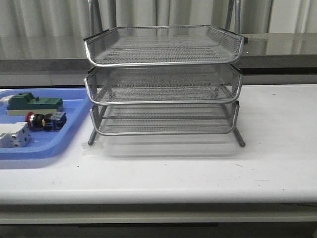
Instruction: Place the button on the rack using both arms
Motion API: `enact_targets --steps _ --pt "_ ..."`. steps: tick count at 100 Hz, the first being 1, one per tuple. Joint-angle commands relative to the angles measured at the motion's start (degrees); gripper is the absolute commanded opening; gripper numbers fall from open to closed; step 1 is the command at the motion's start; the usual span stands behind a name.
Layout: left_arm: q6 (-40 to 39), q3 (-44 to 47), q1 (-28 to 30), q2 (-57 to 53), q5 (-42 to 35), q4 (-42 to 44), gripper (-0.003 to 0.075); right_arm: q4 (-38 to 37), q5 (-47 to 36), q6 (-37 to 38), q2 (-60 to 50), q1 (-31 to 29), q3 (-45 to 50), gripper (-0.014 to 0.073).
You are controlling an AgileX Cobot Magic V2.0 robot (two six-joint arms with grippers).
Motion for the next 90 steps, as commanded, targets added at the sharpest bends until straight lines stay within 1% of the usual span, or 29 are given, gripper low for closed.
enact_targets --steps 1,29,38,46,70,78,90 --pt "-0.5 1.9 0.1 -1.8 -4.8 -0.6 -0.0020 2.9 2.4 -0.3 3.0 -0.4 -7.3 -0.0058" --pt "-0.5 1.9 0.1 -1.8 -4.8 -0.6 -0.0020 4.2 22.6 -0.3 17.4 -0.4 -24.5 -0.0058" --pt "-0.5 1.9 0.1 -1.8 -4.8 -0.6 -0.0020 6.5 26.4 -0.3 22.4 -0.4 -28.4 -0.0058" --pt "-0.5 1.9 0.1 -1.8 -4.8 -0.6 -0.0020 9.2 26.2 -0.3 25.9 -0.4 -29.9 -0.0058" --pt "-0.5 1.9 0.1 -1.8 -4.8 -0.6 -0.0020 21.1 24.7 -0.3 34.0 -0.4 -29.9 -0.0058" --pt "-0.5 1.9 0.1 -1.8 -4.8 -0.6 -0.0020 23.6 24.5 -0.4 36.7 -0.4 -29.9 -0.0053" --pt "-0.5 1.9 0.1 -1.8 -4.8 -0.6 -0.0020 27.4 24.0 -0.4 40.9 -0.4 -29.9 -0.0013"
